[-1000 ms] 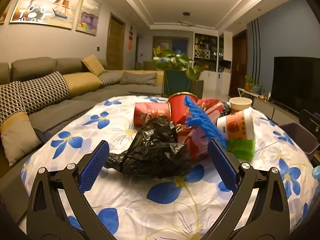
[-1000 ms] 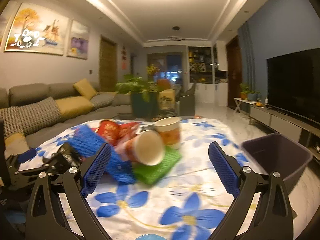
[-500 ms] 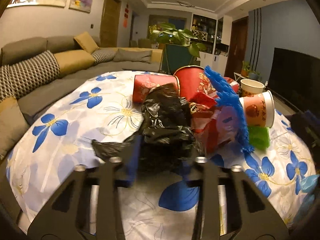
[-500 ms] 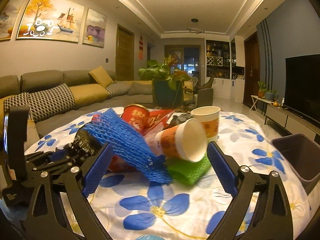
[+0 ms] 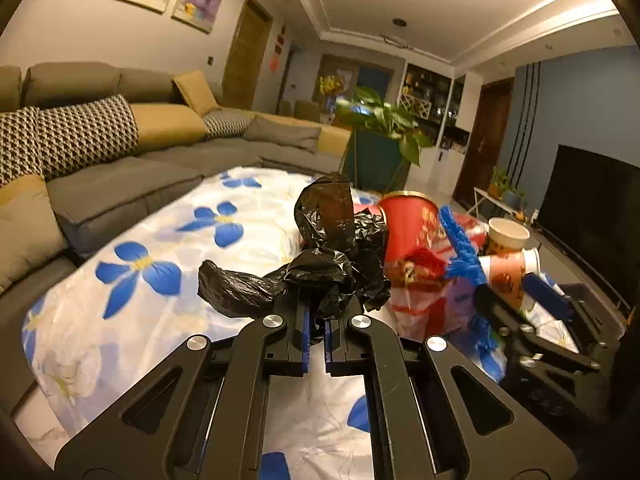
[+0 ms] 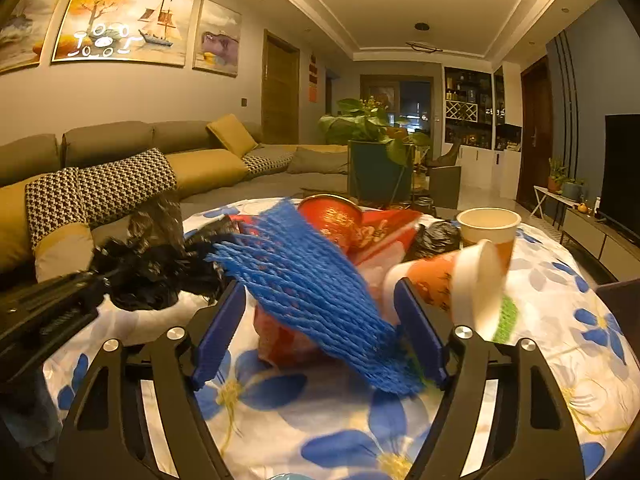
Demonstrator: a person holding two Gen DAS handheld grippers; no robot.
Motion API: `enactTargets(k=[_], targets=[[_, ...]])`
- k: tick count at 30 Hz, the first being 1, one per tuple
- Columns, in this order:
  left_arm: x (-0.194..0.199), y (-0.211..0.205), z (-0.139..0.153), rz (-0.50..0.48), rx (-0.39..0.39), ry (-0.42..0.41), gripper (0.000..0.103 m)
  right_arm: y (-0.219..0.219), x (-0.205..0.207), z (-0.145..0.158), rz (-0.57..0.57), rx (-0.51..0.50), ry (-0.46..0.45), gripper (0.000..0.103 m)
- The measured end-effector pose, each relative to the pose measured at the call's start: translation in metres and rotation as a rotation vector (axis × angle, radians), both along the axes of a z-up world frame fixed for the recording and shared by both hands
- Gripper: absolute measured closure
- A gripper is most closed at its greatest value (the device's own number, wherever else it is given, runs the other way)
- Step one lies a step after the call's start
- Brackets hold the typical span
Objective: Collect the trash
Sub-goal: 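Grasp the black plastic bag with the left gripper while the right gripper grasps the blue foam net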
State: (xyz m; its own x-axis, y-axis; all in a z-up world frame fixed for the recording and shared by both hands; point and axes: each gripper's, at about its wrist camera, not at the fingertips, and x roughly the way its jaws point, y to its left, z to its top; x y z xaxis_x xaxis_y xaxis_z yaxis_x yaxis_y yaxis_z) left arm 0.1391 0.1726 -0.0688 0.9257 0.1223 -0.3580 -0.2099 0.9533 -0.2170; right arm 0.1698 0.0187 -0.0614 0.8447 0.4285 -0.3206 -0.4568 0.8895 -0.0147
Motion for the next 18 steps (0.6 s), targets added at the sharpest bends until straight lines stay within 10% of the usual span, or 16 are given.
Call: enactTargets(k=[9,18], targets=[[-0.001,0.0,0.001,0.007,-0.008,-0.001,0.099,0.006,0.006,-0.007,0.023,-0.011,0.059,0.085],[-0.009,-0.004,0.007,0.019,0.001,-0.02,0.099,-0.022,-0.023,0.018,0.02,0.056,-0.038,0.095]])
